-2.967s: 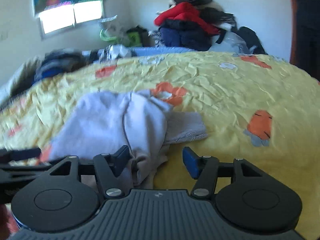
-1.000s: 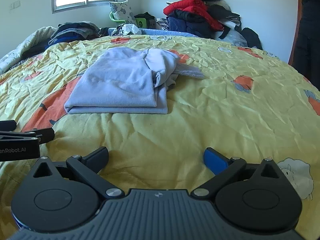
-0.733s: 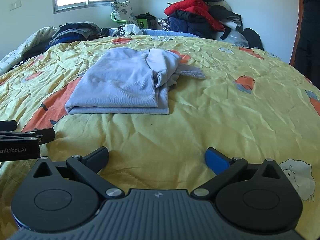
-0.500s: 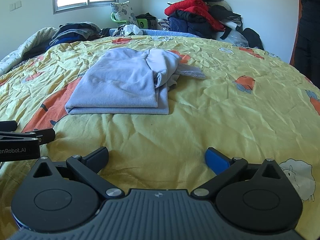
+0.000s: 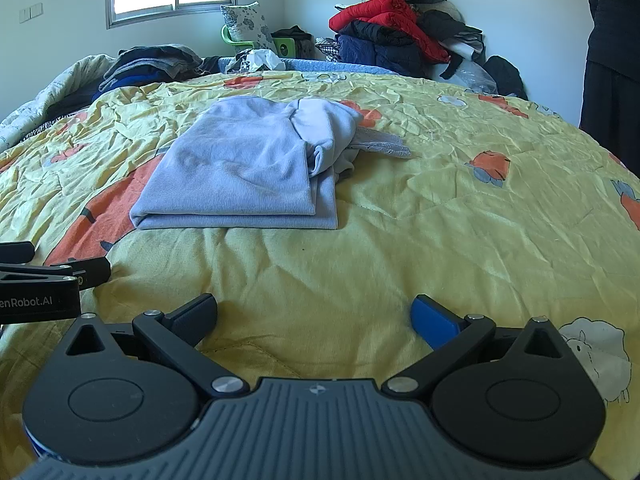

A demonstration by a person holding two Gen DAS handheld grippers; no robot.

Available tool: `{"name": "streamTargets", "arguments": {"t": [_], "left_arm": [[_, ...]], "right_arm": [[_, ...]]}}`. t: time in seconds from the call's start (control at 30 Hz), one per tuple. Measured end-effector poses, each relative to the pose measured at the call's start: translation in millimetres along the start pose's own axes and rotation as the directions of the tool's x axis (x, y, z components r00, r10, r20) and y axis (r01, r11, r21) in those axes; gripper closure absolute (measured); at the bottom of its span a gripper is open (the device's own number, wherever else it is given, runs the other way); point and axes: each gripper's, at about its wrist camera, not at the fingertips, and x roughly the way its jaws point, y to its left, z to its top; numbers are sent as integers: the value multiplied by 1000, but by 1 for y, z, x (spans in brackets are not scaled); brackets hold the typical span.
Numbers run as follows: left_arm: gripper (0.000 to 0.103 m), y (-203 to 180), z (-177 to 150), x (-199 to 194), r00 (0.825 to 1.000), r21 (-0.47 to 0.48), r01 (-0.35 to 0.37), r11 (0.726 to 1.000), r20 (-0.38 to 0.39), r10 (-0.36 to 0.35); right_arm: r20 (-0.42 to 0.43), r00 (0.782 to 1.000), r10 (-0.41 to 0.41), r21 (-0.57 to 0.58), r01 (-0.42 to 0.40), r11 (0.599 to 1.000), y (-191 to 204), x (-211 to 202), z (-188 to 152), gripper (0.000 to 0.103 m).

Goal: Fold small clothes

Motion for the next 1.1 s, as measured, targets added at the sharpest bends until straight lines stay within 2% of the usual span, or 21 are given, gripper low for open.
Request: {"name": "streamTargets", "arguments": {"t": [0.17,1.1], "left_arm": [[0,3,-2,-2,1000,-26,-22,999,-1,22],[0,3,-2,-2,1000,-26,-22,999,-1,22]], "right_arm": [[0,1000,-16,-2,16,1000,2,-1,0,0],[1,1000,-10,5,10,1000,1,-1,0,0]]}}
